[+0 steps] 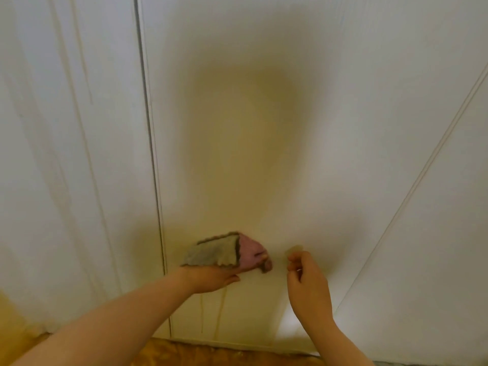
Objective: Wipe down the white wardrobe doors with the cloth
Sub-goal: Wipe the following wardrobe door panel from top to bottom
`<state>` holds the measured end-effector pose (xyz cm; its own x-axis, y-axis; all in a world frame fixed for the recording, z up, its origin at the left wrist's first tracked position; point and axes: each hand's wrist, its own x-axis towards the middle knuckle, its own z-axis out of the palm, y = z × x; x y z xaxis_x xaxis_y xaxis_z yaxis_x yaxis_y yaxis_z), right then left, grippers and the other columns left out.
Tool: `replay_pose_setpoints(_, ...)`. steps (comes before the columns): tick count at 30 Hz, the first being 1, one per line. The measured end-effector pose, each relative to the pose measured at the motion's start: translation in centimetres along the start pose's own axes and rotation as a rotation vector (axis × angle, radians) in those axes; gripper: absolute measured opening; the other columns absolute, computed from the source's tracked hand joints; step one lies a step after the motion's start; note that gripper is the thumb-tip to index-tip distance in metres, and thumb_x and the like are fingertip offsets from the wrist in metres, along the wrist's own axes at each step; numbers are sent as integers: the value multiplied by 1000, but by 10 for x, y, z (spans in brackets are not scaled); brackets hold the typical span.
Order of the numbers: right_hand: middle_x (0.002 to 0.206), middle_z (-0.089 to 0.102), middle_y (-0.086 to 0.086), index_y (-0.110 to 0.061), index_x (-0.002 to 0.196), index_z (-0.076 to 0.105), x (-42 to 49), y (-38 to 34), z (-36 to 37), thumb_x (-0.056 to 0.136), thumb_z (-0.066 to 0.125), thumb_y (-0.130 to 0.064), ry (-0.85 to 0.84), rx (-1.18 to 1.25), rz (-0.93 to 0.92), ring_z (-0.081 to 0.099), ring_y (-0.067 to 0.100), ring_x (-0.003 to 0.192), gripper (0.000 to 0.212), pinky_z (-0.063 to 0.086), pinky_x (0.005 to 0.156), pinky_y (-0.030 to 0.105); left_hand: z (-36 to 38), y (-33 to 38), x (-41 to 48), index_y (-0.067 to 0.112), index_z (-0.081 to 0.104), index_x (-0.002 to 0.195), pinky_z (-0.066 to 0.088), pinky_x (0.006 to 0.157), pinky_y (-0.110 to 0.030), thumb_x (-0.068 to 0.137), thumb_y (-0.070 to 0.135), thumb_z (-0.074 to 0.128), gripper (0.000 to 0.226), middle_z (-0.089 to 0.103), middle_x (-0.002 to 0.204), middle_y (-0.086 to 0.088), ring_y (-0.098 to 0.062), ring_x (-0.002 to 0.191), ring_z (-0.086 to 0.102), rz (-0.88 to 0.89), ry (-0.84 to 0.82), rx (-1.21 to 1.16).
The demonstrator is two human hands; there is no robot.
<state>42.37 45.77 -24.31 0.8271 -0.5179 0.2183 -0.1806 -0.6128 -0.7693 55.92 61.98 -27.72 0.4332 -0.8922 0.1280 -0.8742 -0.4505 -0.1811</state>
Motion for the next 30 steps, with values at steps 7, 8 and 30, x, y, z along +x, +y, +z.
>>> replay_pose_setpoints(7,88,56,-10,-27,95,48,2,-1,9,89,43,-4,-6,-24,-4,52,8,77,25,40,61,22,30,-89,-99,31,15,150,58,69,-41,101,47,4,52,70,112,-2,-24,91,70,-198,-101,56)
replay_pose_setpoints(8,90,56,-9,-27,97,48,1,-1,14,90,43,-5,-22,-25,6,52,10,78,24,41,62,24,30,-82,-93,31,11,151,57,71,-41,101,47,4,53,68,116,-2,-24,94,70,-151,-83,85)
replay_pose_setpoints(30,90,55,-8,-18,107,53,-7,12,10,91,43,-6,-18,3,76,51,10,78,22,35,61,22,20,3,16,25,60,127,46,94,-26,98,47,-5,75,60,129,-4,-17,113,60,54,-101,-143)
